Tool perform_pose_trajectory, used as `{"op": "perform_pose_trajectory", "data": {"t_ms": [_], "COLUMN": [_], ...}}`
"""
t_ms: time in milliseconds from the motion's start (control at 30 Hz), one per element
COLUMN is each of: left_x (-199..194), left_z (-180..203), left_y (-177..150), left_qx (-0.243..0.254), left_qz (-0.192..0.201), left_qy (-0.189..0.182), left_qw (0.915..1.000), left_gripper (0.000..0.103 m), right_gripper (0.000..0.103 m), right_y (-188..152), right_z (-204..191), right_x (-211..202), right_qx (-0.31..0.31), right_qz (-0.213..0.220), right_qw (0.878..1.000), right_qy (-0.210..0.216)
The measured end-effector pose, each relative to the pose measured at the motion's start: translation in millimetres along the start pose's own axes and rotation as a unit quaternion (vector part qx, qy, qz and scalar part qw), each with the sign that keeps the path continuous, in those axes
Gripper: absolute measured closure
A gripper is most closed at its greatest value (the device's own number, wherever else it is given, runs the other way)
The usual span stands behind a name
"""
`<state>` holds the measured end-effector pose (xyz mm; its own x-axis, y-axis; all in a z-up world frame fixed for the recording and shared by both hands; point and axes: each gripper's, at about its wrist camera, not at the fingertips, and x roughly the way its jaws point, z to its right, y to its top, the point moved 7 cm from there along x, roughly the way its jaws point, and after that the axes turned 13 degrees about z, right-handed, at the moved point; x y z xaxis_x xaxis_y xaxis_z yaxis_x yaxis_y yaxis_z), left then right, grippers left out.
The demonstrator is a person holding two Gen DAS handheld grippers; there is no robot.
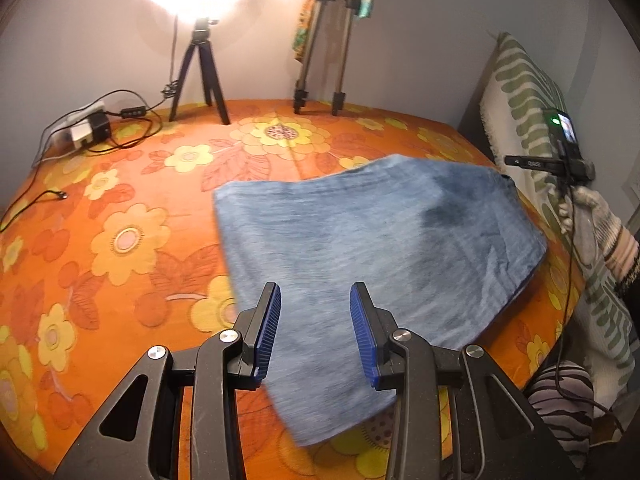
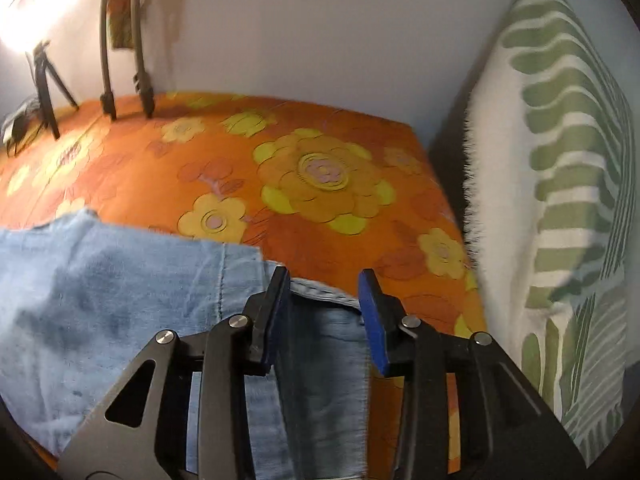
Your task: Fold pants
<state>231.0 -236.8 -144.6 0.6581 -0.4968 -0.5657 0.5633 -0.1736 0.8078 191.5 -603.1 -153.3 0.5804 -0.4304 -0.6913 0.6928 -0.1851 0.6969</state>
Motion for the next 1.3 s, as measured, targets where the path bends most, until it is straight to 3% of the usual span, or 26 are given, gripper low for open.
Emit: {"op": "perform_pose_trajectory", "data": {"t_ms": [67, 167, 300, 433, 500, 600, 767, 900, 1067, 1300], "left_x": [-1.6, -3.9, -8.1, -10.6, -10.8, -9.7, 4.6, 14.5, 11.8, 10.2], "left_z": [-4.9, -9.9, -17.2, -23.6, -24.7, -26.1, -22.6, -25.9, -28.6, -36.9], "left_y": [-0.8, -4.5, -13.0, -22.7, -26.7, -31.7, -39.9, -47.5, -50.3, -54.0], "left_qx": [-0.008, -0.019, -0.049, -0.078, -0.091, -0.107, -0.136, -0.163, -0.181, -0.223], "left_qz": [-0.001, -0.004, -0.016, -0.030, -0.036, -0.039, -0.058, -0.069, -0.054, -0.029], "left_qy": [0.002, 0.005, 0.003, 0.001, -0.003, -0.001, -0.017, -0.012, -0.009, -0.027], "left_qw": [1.0000, 0.9998, 0.9987, 0.9965, 0.9952, 0.9935, 0.9888, 0.9841, 0.9820, 0.9740], "left_gripper": [0.069, 0.069, 0.069, 0.068, 0.061, 0.059, 0.059, 0.059, 0.059, 0.059], "right_gripper": [0.055, 0.055, 0.055, 0.055, 0.053, 0.049, 0.049, 0.049, 0.045, 0.040], "right_y": [1.1, -0.3, -17.5, -49.5, -67.0, -65.9, -34.1, -14.9, 4.9, 20.1], "right_z": [-1.1, -16.5, -47.6, -62.2, -61.7, -58.7, -81.6, -129.3, -204.1, -318.6], "right_x": [-9.1, -22.1, -22.8, -12.5, -2.8, -5.9, -41.6, -81.2, -118.1, -116.6], "right_qx": [0.011, 0.028, 0.015, -0.007, -0.017, -0.011, 0.008, -0.009, -0.017, -0.029], "right_qz": [0.009, 0.010, -0.025, -0.073, -0.103, -0.098, -0.063, -0.036, -0.025, -0.060], "right_qw": [1.000, 0.997, 0.991, 0.989, 0.989, 0.991, 0.989, 0.981, 0.964, 0.942], "right_qy": [0.019, 0.076, 0.133, 0.127, 0.106, 0.093, 0.135, 0.190, 0.263, 0.328]}}
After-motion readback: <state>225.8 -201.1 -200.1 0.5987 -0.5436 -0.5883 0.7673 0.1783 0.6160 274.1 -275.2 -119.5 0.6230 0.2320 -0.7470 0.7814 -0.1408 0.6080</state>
